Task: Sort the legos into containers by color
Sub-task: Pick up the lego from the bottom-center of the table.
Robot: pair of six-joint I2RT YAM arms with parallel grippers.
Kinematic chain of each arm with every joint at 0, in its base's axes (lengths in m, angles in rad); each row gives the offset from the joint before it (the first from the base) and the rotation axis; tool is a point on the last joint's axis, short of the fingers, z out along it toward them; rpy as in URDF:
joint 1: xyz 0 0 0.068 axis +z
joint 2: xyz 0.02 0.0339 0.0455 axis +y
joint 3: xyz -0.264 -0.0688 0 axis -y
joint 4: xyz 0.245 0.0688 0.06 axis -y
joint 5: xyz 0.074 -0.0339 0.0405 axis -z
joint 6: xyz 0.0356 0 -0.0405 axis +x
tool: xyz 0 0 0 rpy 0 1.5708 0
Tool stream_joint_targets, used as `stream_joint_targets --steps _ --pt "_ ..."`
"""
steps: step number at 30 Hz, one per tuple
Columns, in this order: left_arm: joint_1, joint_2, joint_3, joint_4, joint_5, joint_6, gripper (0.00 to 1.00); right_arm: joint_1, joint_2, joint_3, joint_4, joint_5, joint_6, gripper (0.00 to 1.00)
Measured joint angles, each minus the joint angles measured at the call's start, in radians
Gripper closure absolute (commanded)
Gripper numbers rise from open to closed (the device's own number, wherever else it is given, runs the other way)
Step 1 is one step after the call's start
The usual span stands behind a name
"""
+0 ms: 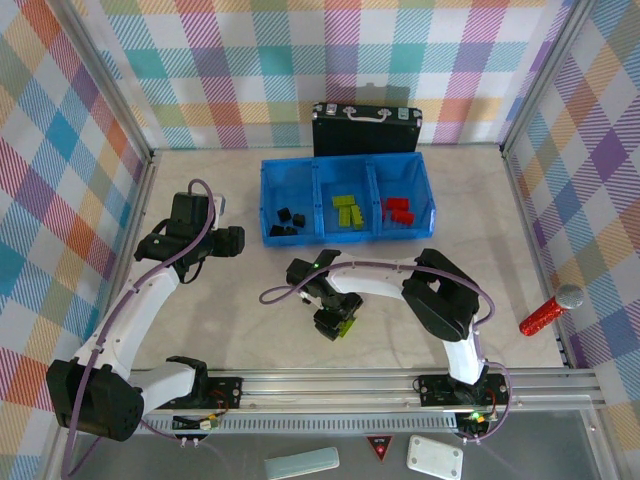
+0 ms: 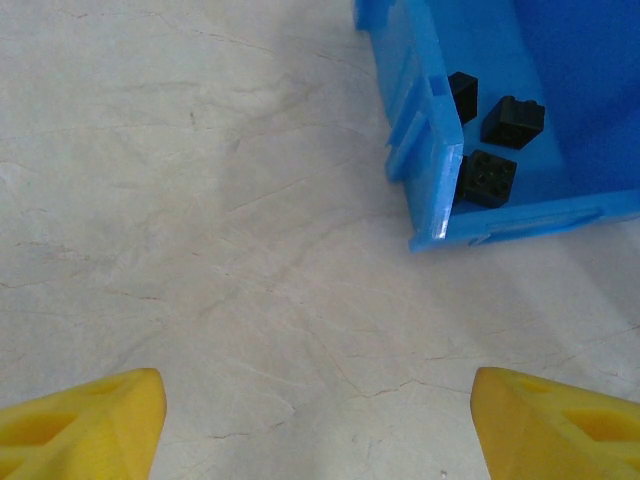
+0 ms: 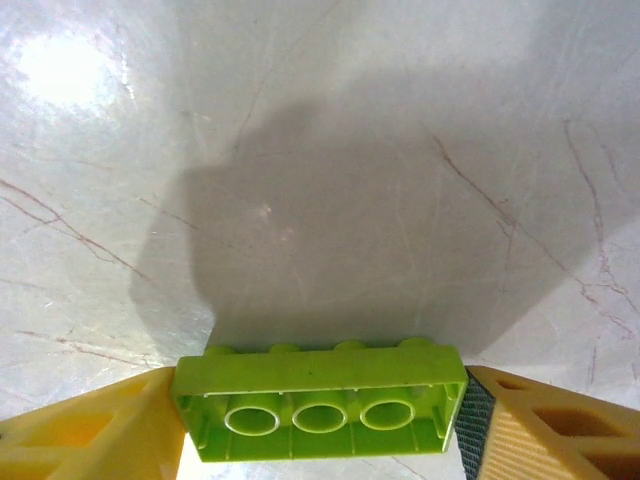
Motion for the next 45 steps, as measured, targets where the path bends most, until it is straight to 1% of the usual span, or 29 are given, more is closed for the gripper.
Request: stream_joint_targets --steps 5,8,9,19,21,23,27,36,40,45 --pt "0.0 0.0 0.0 0.0 0.0 0.0 0.2 0.0 0.002 0.004 -0.005 0.0 0.0 0.33" --pt "0.0 0.0 0.0 0.0 0.0 0.0 0.2 0.0 0.002 0.004 -0.007 -0.001 0.003 0.27" --pt "0.0 0.0 0.0 0.0 0.0 0.0 0.2 0.0 0.002 0.004 -0.007 0.0 0.003 0.27" --pt "0.0 0.0 0.0 0.0 0.0 0.0 0.2 0.0 0.021 0.004 -0.003 -0.008 0.003 0.25" --pt "0.0 0.001 0.0 0.0 0.0 0.0 0.2 0.0 0.031 0.004 0.0 -0.014 0.003 0.27" --pt "0.0 0.004 0.0 0.0 0.0 0.0 0.2 0.0 0.031 0.004 0.002 -0.017 0.003 0.31" --pt "0.0 0.009 0.0 0.0 0.0 0.0 0.2 0.0 0.031 0.007 -0.002 -0.019 0.006 0.36" --pt "0.0 0.009 0.0 0.0 0.0 0.0 0.2 -0.004 0.029 0.031 -0.014 0.002 0.006 0.37" --pt "0.0 0.009 0.0 0.0 0.0 0.0 0.2 -0.024 0.021 0.061 -0.014 0.009 0.012 0.38" --pt "0.0 0.009 0.0 0.0 0.0 0.0 0.2 -0.072 -0.009 0.099 -0.008 0.016 0.034 0.39"
